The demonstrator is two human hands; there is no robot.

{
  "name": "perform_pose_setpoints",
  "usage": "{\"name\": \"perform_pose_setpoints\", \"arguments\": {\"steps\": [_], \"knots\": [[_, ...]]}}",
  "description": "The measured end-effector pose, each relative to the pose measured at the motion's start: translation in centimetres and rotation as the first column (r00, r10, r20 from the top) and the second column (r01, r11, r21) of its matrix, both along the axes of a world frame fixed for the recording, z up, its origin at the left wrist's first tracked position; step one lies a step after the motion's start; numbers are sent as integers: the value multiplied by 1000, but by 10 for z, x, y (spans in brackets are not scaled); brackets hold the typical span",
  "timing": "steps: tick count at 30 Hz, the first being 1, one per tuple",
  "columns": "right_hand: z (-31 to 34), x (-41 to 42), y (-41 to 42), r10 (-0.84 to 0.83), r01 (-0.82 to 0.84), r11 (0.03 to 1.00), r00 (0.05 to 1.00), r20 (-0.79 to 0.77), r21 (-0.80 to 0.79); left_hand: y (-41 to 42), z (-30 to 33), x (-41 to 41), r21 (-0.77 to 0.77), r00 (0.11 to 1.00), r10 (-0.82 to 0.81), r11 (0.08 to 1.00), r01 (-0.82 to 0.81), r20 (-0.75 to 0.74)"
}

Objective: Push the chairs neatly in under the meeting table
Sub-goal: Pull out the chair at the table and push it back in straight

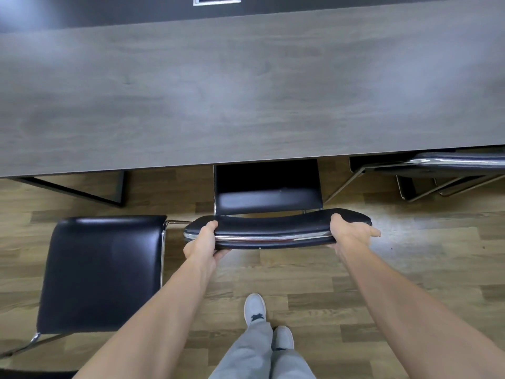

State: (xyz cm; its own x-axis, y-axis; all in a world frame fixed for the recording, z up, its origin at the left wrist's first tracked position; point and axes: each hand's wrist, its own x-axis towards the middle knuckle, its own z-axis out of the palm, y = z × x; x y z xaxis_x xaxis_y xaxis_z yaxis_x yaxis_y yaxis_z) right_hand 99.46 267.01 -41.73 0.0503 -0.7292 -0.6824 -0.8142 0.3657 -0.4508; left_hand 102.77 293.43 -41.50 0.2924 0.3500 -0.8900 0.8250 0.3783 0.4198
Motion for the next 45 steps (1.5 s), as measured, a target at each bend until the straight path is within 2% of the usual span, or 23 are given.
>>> {"name": "perform_pose_setpoints", "arguments": {"steps": [15, 32, 40, 45], "knots": [[-3, 43, -8, -22, 22, 1000, 999, 33, -4, -9, 1, 44, -10, 1000, -25, 1000, 24, -12], [-8, 110, -30, -9, 9, 1000, 1000, -4, -9, -28, -8, 104, -30, 1000, -22, 999, 21, -21], [0, 124, -33, 42, -41, 999, 999, 25, -36, -32, -3, 122, -63, 999, -36, 997, 35, -15], [5, 128, -35, 39, -35, 998, 996, 82, -51, -34, -4, 125, -68, 998, -41, 997, 44, 41]]}}
